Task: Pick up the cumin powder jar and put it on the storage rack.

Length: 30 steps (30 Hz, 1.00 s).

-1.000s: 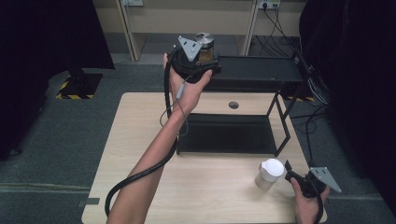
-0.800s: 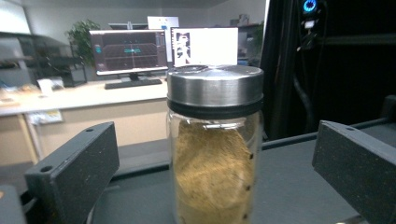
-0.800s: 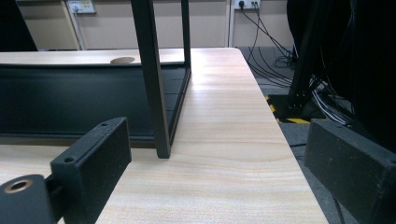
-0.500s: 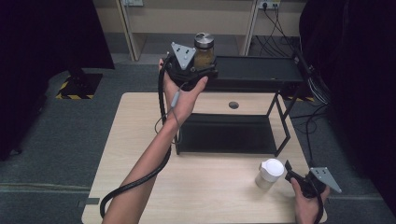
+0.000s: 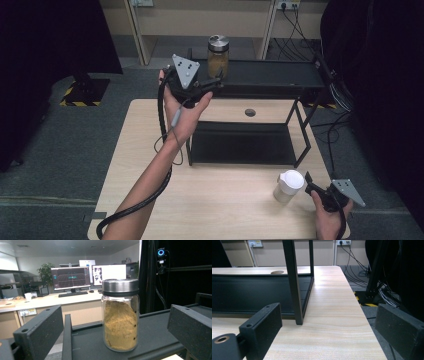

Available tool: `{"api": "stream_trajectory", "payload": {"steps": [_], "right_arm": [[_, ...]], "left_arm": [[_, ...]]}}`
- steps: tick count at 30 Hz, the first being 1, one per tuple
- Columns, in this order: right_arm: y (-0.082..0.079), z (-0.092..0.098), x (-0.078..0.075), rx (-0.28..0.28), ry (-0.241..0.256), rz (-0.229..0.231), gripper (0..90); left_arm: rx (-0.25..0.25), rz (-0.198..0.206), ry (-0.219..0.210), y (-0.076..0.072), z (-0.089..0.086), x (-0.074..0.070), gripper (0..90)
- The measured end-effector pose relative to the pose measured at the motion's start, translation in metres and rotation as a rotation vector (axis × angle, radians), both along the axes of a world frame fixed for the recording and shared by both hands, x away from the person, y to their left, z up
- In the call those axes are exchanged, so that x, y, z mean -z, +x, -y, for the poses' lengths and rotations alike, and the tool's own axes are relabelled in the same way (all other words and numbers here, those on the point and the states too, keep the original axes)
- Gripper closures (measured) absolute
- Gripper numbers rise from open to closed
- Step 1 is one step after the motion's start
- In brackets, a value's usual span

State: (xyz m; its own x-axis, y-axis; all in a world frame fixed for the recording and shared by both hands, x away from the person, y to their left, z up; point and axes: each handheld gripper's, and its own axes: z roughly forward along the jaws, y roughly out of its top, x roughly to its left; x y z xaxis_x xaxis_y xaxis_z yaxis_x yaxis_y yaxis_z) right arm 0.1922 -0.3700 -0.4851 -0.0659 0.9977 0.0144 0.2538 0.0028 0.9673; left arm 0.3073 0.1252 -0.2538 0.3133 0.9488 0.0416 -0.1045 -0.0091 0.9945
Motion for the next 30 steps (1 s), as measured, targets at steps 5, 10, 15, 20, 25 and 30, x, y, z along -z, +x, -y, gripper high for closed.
{"api": "stream_trajectory", "payload": {"steps": [5,10,15,20,25,30], "right_arm": [[0.0,0.0,0.0,0.001,0.001,0.002,7.6],[0.0,0.0,0.0,0.001,0.004,0.002,7.6],[-0.001,0.0,0.001,-0.001,0.001,0.004,7.5],[0.0,-0.001,0.0,0.0,-0.002,0.002,7.6],[0.0,-0.001,0.0,0.0,-0.006,0.002,7.6],[0.0,-0.001,0.0,0.001,-0.007,0.002,7.6]], "left_arm": [[-0.008,0.031,0.032,-0.009,-0.003,0.012,0.0],[-0.006,0.05,0.052,-0.015,-0.004,0.022,0.0],[-0.006,0.042,0.053,-0.019,-0.005,0.031,0.0],[-0.004,0.029,0.051,-0.023,-0.008,0.044,0.0],[-0.001,0.025,0.039,-0.027,-0.011,0.055,0.0],[0.012,0.022,0.039,-0.033,-0.014,0.064,0.0]]}}
